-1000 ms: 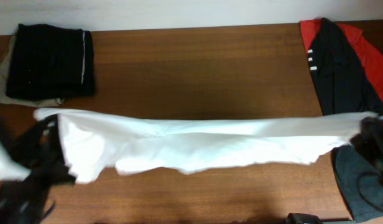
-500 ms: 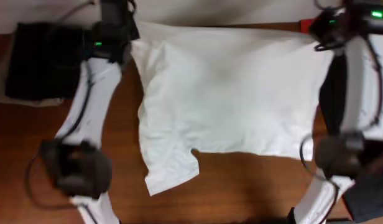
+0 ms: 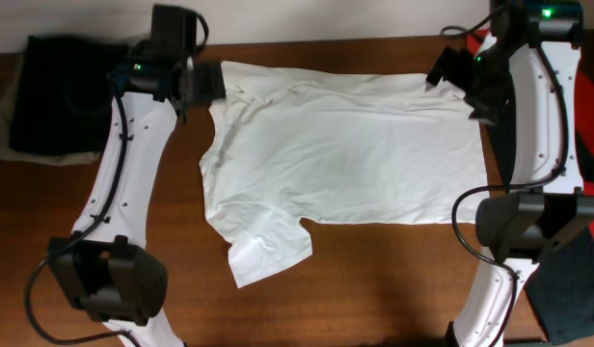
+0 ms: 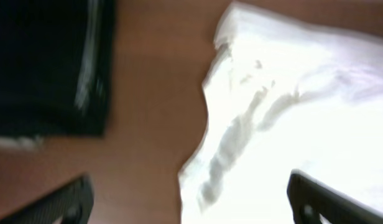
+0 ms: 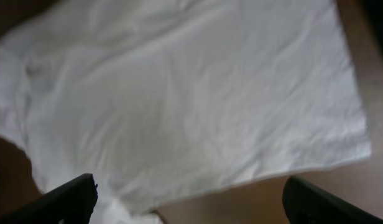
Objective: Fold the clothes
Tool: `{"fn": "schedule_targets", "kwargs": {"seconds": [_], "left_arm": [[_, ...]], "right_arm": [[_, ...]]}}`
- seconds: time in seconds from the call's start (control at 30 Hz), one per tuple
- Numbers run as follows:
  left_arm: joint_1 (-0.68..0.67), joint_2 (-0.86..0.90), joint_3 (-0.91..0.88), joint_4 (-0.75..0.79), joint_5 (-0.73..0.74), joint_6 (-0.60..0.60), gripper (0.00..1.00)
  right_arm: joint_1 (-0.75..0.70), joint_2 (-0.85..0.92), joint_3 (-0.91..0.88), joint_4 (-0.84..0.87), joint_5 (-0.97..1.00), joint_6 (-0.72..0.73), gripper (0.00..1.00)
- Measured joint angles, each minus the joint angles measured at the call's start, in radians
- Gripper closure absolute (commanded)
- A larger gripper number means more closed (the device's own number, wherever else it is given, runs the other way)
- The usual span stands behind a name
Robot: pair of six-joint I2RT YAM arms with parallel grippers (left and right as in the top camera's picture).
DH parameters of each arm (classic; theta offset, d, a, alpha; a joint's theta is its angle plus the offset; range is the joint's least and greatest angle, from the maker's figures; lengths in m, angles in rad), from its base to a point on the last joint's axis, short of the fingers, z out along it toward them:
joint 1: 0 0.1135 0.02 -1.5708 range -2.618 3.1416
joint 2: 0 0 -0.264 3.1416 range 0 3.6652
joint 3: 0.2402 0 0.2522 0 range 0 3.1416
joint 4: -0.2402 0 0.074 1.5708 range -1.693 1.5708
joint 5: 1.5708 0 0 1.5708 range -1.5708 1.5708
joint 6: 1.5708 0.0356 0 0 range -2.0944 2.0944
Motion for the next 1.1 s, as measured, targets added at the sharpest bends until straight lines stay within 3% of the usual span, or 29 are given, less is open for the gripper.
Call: {"fn": "schedule_targets", "kwargs": {"seconds": [0.1, 0.23, 0.3, 0.37, 0.4, 0.43, 0.67, 0.87, 1.1], "left_arm": [[-0.004, 0.035, -0.051, -0.157, 0.164, 0.0, 0.01], [-0.034, 0.057, -0.188, -0.151, 0.212, 0.0, 0.01], [-0.051, 0.057, -0.246, -0.132, 0.221, 0.0, 0.37], [-0.051, 0.057, -0.274, -0.106, 0.225, 0.0, 0.72], [-0.051, 0.057, -0.29, -0.079, 0.225, 0.002, 0.92], [-0.051, 0.057, -0.327, -0.051, 0.225, 0.003, 0.99], [-0.051, 0.148, -0.409, 0.137, 0.225, 0.003, 0.99], [-0.037, 0.212, -0.407, 0.156, 0.189, -0.031, 0.99], [0.151, 0.212, -0.407, 0.136, 0.153, -0.076, 0.99]], "right_arm": [[0.085, 0.001, -0.06, -0.003, -0.034, -0.005, 0.01], [0.192, 0.002, -0.102, 0.039, -0.006, -0.008, 0.04], [0.214, 0.002, -0.132, 0.05, 0.031, -0.007, 0.37], [0.208, 0.002, -0.192, 0.088, 0.064, -0.01, 0.85], [0.202, 0.002, -0.231, 0.111, 0.08, -0.013, 0.94], [0.194, 0.002, -0.284, 0.15, 0.09, -0.016, 0.96], [0.18, 0.006, -0.584, 0.375, 0.103, -0.019, 0.96], [0.18, 0.011, -0.729, 0.482, 0.16, -0.021, 0.93], [0.148, 0.017, -0.829, 0.553, 0.227, -0.022, 0.93]]}}
